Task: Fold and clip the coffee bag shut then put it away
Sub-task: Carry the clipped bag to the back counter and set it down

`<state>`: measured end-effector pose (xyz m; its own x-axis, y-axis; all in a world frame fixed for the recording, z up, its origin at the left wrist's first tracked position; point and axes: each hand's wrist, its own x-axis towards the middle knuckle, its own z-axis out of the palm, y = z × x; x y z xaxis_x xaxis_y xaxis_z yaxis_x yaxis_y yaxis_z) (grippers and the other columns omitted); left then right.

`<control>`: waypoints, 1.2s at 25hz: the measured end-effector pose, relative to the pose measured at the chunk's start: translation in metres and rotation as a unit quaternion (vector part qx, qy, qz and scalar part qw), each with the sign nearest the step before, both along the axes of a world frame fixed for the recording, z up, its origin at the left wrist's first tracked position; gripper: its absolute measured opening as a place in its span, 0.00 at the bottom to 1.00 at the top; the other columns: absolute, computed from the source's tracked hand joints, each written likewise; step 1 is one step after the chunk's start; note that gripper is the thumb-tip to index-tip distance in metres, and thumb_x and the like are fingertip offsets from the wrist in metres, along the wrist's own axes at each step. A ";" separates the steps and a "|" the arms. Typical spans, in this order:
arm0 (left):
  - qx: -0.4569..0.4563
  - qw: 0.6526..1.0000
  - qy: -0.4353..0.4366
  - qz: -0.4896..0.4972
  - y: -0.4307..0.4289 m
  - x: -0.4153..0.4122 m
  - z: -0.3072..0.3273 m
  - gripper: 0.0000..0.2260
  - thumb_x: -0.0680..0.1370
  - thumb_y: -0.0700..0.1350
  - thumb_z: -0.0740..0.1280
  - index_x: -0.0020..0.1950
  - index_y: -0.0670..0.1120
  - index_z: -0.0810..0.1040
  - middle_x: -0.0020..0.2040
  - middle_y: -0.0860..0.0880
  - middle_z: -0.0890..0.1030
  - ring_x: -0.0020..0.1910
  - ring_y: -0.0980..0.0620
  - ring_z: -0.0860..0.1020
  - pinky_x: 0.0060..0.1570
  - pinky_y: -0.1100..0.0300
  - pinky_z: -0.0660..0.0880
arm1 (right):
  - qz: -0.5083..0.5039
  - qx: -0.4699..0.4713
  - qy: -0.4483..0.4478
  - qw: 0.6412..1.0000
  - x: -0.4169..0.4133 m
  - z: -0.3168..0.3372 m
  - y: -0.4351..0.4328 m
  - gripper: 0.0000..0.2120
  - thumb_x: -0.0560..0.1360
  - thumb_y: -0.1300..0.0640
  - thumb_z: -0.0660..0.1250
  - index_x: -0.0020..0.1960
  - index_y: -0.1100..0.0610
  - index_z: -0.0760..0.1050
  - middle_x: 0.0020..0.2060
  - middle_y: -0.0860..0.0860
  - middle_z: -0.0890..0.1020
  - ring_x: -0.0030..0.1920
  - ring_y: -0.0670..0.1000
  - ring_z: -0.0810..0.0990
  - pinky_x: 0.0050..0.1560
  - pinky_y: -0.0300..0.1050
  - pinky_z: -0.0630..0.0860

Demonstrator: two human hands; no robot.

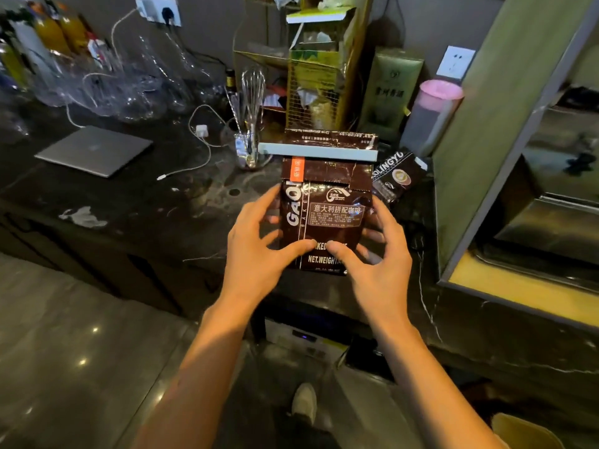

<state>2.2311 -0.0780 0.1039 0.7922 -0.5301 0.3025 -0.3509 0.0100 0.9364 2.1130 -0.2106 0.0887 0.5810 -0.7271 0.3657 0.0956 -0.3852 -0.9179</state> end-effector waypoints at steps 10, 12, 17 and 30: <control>0.095 0.985 0.078 -0.122 -0.137 0.086 -0.055 0.38 0.64 0.36 0.81 0.71 0.48 0.71 0.59 0.56 0.72 0.58 0.61 0.76 0.60 0.55 0.78 | -0.141 0.075 0.080 0.984 0.052 -0.053 -0.091 0.38 0.66 0.55 0.80 0.66 0.34 0.63 0.60 0.42 0.74 0.58 0.32 0.74 0.48 0.27 0.75; 0.108 0.980 0.065 -0.152 -0.152 0.107 -0.070 0.37 0.63 0.36 0.81 0.69 0.51 0.71 0.58 0.57 0.72 0.57 0.63 0.76 0.56 0.60 0.79 | -0.165 0.108 0.092 0.976 0.064 -0.066 -0.102 0.40 0.64 0.55 0.81 0.69 0.42 0.64 0.57 0.40 0.74 0.56 0.35 0.75 0.51 0.32 0.76; 0.152 0.956 0.066 -0.240 -0.188 0.154 -0.102 0.36 0.63 0.38 0.81 0.68 0.50 0.72 0.59 0.55 0.72 0.58 0.59 0.76 0.63 0.53 0.76 | -0.204 0.159 0.126 0.958 0.100 -0.095 -0.119 0.37 0.64 0.60 0.81 0.69 0.50 0.68 0.59 0.49 0.71 0.53 0.40 0.75 0.43 0.23 0.74; 0.258 0.880 0.129 -0.378 -0.270 0.210 -0.125 0.43 0.64 0.40 0.80 0.75 0.51 0.64 0.69 0.49 0.75 0.67 0.49 0.75 0.68 0.45 0.71 | -0.186 0.147 0.218 0.947 0.117 -0.117 -0.181 0.30 0.66 0.53 0.80 0.62 0.51 0.68 0.62 0.51 0.77 0.63 0.49 0.76 0.64 0.54 0.75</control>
<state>2.4410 -0.3480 -0.0211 0.1621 -0.9487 -0.2714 -0.2023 -0.3012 0.9319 2.2297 -0.3917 -0.0284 0.3143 -0.9440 -0.1005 -0.4092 -0.0392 -0.9116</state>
